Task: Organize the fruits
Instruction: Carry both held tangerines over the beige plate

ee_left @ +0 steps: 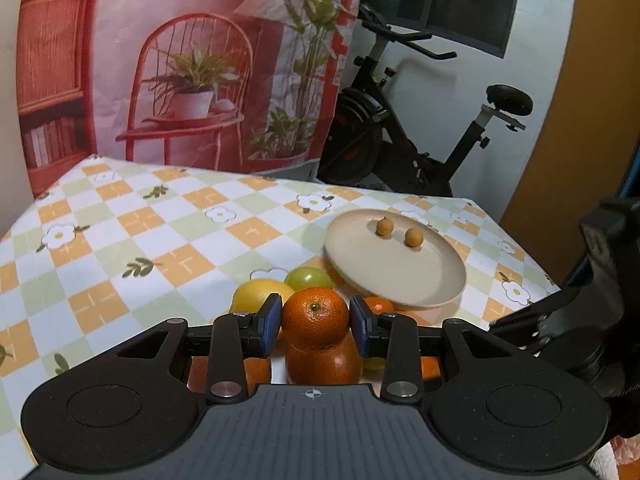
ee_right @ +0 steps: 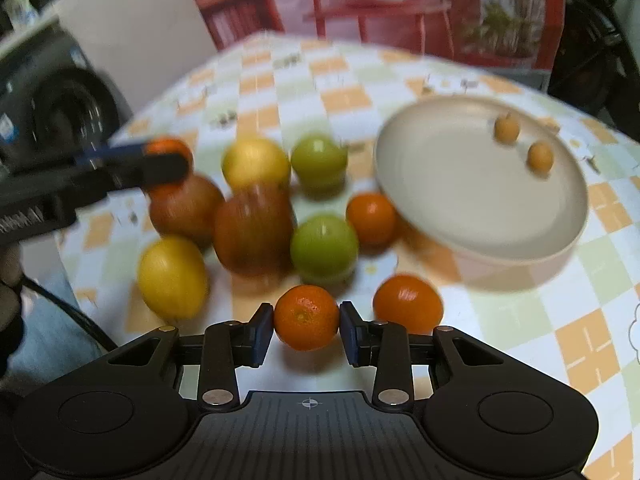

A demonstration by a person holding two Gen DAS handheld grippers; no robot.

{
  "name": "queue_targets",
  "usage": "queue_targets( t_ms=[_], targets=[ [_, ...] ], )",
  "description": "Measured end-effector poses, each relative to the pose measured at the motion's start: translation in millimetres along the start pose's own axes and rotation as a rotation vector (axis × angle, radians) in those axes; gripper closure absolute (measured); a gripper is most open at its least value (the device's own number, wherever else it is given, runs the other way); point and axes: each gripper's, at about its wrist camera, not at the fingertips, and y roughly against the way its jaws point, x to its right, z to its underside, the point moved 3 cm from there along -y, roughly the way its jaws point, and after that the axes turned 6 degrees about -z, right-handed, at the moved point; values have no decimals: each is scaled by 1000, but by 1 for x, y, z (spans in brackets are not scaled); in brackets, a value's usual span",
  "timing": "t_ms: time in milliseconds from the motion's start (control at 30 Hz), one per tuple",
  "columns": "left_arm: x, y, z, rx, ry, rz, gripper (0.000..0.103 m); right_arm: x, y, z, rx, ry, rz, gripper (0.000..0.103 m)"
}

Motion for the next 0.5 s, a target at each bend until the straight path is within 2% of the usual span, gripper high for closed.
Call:
queue_targets(
  t_ms=[333, 500],
  targets=[
    [10, 1, -32, 47, -48, 14, 64, 30, 56, -20, 250, -20, 113, 70],
    [19, -9, -44, 53, -68, 20, 64, 55, 68, -25, 340, -28, 165, 70]
  ],
)
